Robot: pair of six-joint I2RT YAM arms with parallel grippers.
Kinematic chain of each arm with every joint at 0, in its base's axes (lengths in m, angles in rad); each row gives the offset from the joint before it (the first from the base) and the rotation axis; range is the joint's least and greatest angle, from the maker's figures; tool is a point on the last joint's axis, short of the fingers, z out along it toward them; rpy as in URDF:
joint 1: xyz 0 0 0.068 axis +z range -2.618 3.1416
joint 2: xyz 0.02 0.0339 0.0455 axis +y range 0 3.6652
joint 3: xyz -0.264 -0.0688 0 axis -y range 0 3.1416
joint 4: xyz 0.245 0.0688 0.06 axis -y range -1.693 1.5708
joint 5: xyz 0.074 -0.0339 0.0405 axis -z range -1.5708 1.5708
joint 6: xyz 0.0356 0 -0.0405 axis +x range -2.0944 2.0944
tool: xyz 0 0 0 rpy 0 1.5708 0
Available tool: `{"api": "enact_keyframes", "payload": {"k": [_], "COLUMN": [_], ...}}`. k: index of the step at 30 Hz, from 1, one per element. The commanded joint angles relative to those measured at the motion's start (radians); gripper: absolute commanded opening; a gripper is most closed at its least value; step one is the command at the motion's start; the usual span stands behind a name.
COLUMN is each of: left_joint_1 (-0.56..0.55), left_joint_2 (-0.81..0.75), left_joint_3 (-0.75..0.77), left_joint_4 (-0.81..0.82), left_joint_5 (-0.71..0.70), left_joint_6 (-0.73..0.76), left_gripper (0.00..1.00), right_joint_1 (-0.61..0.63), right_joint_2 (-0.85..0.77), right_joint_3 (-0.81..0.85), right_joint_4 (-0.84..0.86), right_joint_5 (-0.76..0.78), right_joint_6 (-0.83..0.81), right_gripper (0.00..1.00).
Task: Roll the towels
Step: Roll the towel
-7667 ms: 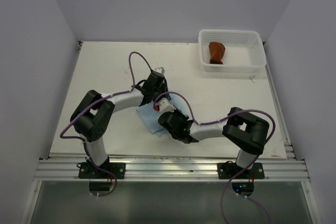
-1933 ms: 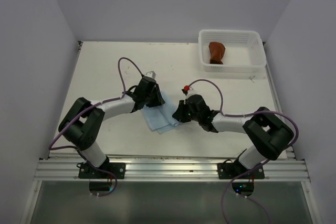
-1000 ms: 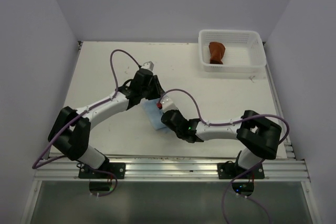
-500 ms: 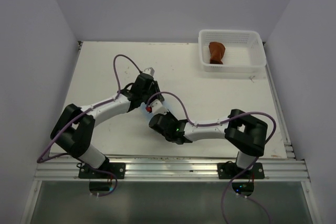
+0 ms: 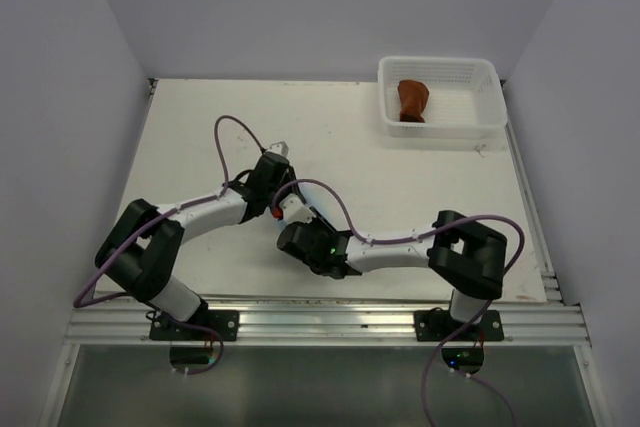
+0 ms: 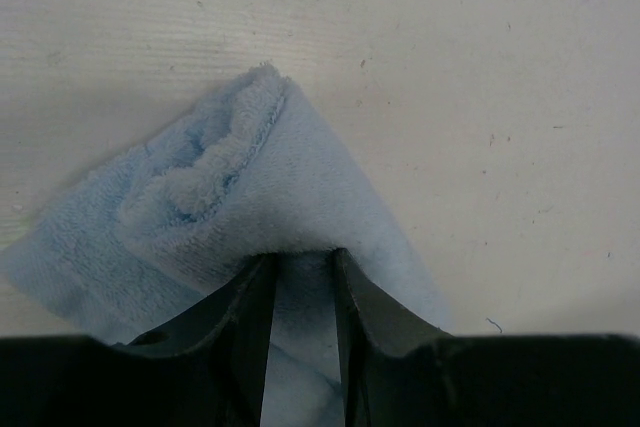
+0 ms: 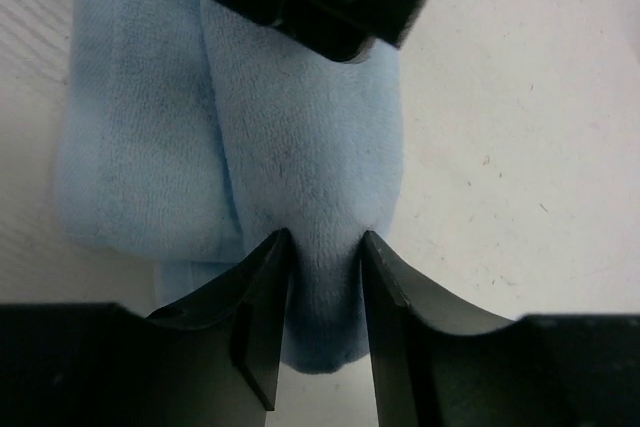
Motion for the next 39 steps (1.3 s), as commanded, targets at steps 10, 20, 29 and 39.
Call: {"api": "enact_keyframes", "payload": {"k": [10,20,29,39], "left_joint_1": [0.002,0.004,0.004,0.005], "left_joint_2": [-0.044,-0.072,-0.078,-0.084], "left_joint_3": [-0.084,-0.110,-0.130,-0.118], "left_joint_4": [0.007,0.012,0.019,0.028], "left_joint_5": [-0.044,-0.045,-0.039,-0.025], "left_joint_6": [0.010,0.001,-0.004,-0.016], "left_gripper": [0.33,0.33,0.33,0.33], "right_joint_1": [-0.172,-0.380,-0.404,-0.400], "right_joint_2": [-0.363,-0.310,-0.164,-0.176], "right_joint_3": [-0.119,-0.240,-0.279,-0.283], "right_joint_4": [0.096,0.304,0.393,0.368], "right_joint_5": [-0.428,-0.848,-0.878,-0.818], "right_joint_6": [0.211,0.399,0.435,0.349], "right_gripper": [0.49,0.61,0.63,0.16]}}
